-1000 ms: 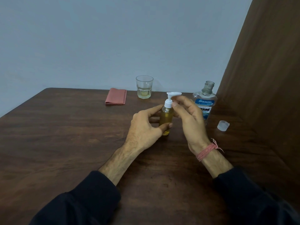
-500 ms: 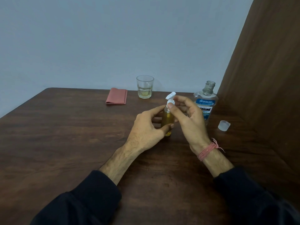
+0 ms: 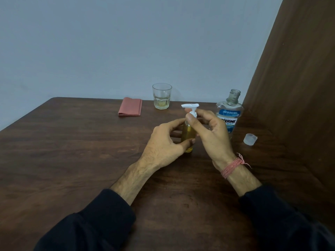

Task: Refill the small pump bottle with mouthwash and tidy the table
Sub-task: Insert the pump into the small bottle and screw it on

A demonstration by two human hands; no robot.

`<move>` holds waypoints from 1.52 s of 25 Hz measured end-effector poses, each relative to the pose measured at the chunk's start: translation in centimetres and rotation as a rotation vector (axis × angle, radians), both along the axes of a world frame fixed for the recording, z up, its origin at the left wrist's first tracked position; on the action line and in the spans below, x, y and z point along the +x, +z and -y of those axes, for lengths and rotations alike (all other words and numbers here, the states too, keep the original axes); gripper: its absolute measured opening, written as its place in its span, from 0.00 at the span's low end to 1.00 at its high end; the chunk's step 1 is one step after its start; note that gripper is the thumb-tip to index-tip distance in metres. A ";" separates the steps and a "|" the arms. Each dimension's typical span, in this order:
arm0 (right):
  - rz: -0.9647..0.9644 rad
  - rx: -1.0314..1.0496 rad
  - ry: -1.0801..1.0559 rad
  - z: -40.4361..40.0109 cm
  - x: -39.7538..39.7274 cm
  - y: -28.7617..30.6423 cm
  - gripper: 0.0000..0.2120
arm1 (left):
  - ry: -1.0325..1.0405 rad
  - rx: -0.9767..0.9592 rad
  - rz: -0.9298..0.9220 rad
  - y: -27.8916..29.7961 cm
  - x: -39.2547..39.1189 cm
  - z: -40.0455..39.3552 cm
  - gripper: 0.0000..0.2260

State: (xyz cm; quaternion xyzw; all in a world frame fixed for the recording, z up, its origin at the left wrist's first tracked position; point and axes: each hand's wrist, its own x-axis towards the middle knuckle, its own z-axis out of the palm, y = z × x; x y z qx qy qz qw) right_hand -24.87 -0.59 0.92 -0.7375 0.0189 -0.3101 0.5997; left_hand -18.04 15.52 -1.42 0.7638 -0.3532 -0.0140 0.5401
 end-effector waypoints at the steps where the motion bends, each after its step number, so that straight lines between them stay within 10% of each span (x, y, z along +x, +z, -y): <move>1: 0.004 0.008 0.037 0.1 -0.1 0.0 0.12 | -0.008 -0.009 0.004 0.1 -0.1 0.0 0.24; 38: -0.030 -0.137 -0.240 -1.3 -0.6 0.9 0.11 | 0.224 0.032 0.108 0.2 -1.5 0.7 0.26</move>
